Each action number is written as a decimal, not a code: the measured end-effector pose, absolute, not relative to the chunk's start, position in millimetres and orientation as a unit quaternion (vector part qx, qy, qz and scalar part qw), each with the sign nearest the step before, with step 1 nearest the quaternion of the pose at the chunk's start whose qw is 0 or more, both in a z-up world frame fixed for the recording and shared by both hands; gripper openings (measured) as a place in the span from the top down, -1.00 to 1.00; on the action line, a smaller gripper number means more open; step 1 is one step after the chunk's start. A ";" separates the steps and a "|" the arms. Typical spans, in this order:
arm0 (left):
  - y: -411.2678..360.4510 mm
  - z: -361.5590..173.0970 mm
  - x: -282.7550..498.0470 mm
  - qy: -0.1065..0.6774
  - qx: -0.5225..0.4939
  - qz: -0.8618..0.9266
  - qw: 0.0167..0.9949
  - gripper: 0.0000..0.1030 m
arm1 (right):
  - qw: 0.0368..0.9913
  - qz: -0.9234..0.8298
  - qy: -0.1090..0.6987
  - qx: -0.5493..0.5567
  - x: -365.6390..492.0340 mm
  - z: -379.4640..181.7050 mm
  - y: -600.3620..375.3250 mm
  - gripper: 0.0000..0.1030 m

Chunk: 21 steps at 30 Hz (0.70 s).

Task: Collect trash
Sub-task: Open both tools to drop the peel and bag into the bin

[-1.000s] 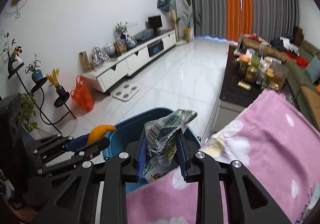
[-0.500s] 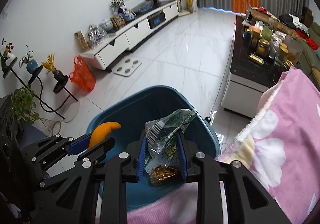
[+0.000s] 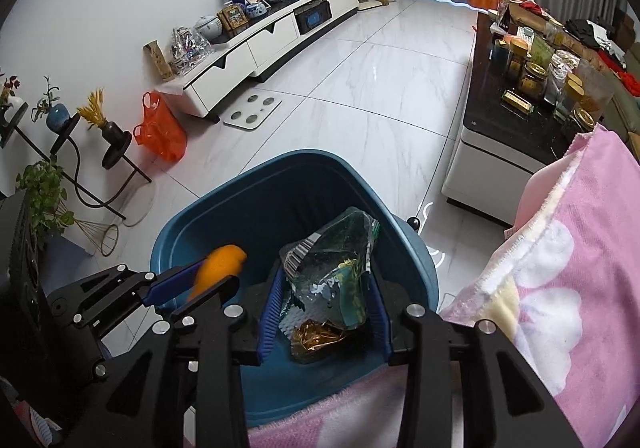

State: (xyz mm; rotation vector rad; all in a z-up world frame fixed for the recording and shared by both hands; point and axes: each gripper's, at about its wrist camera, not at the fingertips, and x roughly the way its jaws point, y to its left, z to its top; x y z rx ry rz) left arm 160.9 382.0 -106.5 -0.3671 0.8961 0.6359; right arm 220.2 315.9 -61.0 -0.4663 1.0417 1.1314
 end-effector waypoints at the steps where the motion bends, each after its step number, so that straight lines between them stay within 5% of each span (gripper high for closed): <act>1: 380.8 -106.9 161.6 0.424 -0.172 0.303 0.836 0.49 | 0.693 0.507 0.468 -0.209 220.9 -61.4 315.5 0.19; 8: 379.3 -104.5 160.9 0.418 -0.167 0.313 0.836 0.07 | 0.692 0.516 0.468 -0.191 223.8 -55.3 308.5 0.02; 11: 377.5 -101.0 156.5 0.413 -0.158 0.325 0.836 -0.27 | 0.690 0.522 0.466 -0.185 222.2 -50.5 306.9 -0.05; 21: 382.7 -84.3 113.2 0.396 -0.138 0.374 0.827 -0.66 | 0.681 0.537 0.454 -0.205 204.8 -41.7 311.8 -0.19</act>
